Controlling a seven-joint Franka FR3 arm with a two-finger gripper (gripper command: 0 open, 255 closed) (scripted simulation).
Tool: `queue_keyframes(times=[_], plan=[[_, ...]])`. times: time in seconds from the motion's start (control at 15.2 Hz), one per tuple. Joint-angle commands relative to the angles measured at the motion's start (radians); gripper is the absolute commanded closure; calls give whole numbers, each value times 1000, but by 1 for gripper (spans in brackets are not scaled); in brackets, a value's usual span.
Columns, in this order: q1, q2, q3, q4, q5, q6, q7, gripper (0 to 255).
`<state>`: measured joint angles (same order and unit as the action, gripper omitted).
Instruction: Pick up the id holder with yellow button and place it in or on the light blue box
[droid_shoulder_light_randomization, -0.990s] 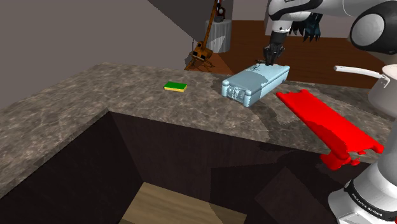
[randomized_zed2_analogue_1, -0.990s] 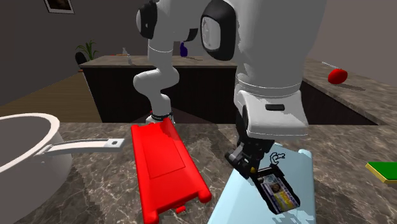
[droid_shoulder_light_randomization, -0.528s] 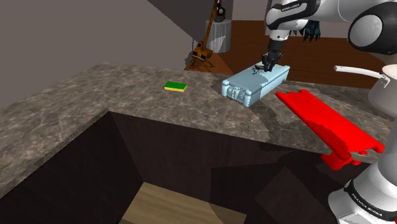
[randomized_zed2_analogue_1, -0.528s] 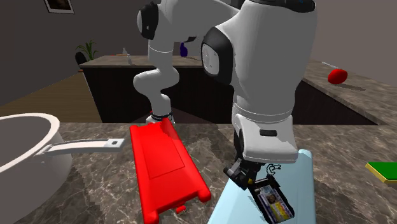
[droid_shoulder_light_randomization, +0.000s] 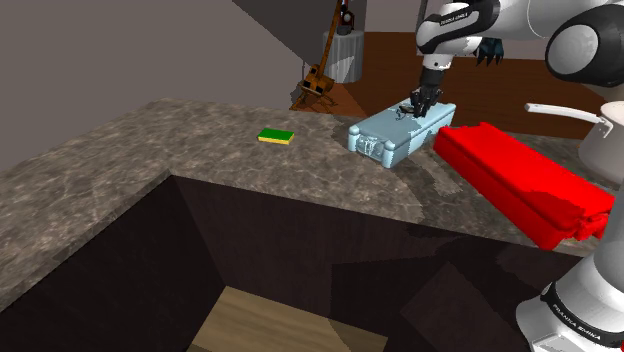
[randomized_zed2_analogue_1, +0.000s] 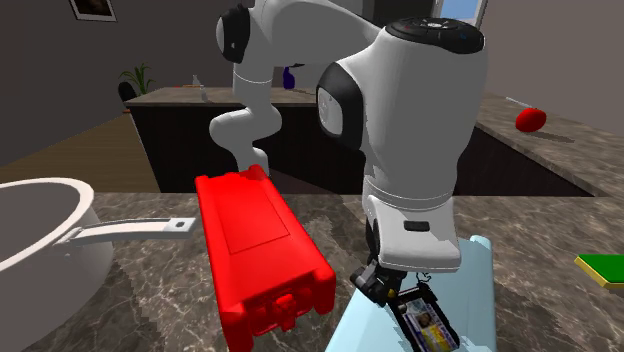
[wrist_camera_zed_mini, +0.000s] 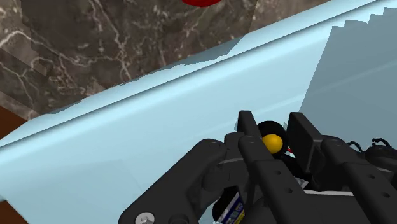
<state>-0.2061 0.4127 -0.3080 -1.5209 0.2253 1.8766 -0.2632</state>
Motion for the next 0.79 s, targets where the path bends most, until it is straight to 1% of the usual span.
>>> queue_keyframes(times=[0.0, 0.07, 0.13, 0.46, 0.73], plan=[[0, 1, 0, -1, 0, 0, 0, 255], [0, 1, 0, -1, 0, 0, 0, 255], [0, 0, 0, -1, 0, 0, 0, 0], [0, 1, 0, -1, 0, 0, 0, 0], [-12, -8, -6, 113, -8, -122, 9, 0]])
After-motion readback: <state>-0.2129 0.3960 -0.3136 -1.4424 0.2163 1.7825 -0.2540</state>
